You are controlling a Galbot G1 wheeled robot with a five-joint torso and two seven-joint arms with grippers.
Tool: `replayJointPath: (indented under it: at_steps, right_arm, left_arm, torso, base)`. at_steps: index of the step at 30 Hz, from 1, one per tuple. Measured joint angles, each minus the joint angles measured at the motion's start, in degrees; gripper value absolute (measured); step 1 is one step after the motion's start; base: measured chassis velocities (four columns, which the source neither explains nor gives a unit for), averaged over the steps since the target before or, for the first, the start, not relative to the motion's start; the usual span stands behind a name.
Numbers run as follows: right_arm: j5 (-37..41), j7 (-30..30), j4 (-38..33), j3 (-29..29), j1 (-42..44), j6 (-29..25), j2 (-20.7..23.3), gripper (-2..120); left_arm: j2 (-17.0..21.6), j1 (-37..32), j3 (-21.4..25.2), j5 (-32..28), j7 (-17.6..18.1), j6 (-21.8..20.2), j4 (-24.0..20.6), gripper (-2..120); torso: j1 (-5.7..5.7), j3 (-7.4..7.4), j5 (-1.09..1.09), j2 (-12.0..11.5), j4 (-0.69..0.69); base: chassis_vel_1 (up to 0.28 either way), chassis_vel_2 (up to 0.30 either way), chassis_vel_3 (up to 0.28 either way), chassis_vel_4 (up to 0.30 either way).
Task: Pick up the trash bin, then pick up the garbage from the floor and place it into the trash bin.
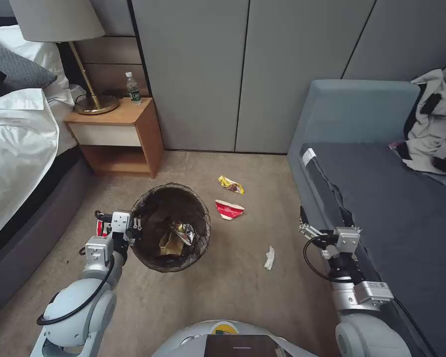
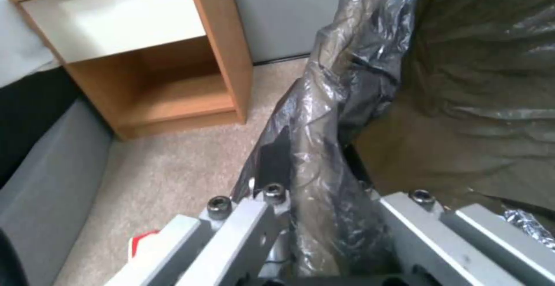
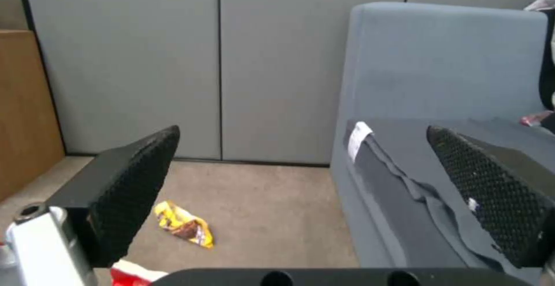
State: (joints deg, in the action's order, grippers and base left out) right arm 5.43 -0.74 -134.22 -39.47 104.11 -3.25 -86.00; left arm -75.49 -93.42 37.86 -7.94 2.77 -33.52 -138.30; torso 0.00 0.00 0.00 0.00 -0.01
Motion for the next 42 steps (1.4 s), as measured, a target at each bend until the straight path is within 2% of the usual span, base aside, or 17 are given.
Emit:
replayJointPath:
  at_steps: [11, 23, 24, 26, 36, 42]
  right_arm:
    - [0.7, 0.4, 1.0, 0.6, -0.7, 3.7, 1.5, 100]
    - [4.4, -1.5, 4.9, 5.6, -7.9, 16.3, 6.4, 100]
    - [6.7, -2.5, 6.1, 7.2, -10.1, 19.5, 7.9, 100]
    - [9.0, -2.7, 7.4, 8.4, -11.8, 22.0, 9.1, 100]
    - [14.8, -2.7, 15.3, 13.1, -17.2, 27.9, 12.5, 100]
    - [19.3, -6.6, 23.6, 16.7, -20.8, 30.4, 13.1, 100]
  left_arm:
    - [0.1, -0.1, -0.1, -0.3, 0.1, -0.2, -0.6, 3]
    - [0.3, -0.7, 0.0, -0.9, 0.5, -0.7, -2.1, 3]
    - [0.3, -0.9, -0.1, -0.9, 0.6, -0.8, -2.3, 3]
    - [0.3, -1.1, -0.3, -0.9, 0.8, -0.9, -2.6, 3]
    - [0.0, -1.2, 0.6, -1.7, 1.2, -1.6, -3.7, 3]
    - [-1.0, -2.1, 0.5, -1.4, 1.3, -1.8, -4.8, 3]
  torso:
    - [0.0, 0.0, 0.0, 0.0, 0.01]
    - [0.0, 0.0, 0.01, 0.0, 0.0]
    - [0.0, 0.0, 0.01, 0.0, 0.02]
    - [0.0, 0.0, 0.0, 0.0, 0.01]
    - [0.0, 0.0, 0.0, 0.0, 0.0]
    - [0.0, 0.0, 0.01, 0.0, 0.01]
  base:
    - [-0.029, 0.023, 0.046, -0.026]
    - [0.0, 0.0, 0.0, 0.0]
    - [0.0, 0.0, 0.0, 0.0]
    - [0.0, 0.0, 0.0, 0.0]
    - [0.0, 0.0, 0.0, 0.0]
    - [0.0, 0.0, 0.0, 0.0]
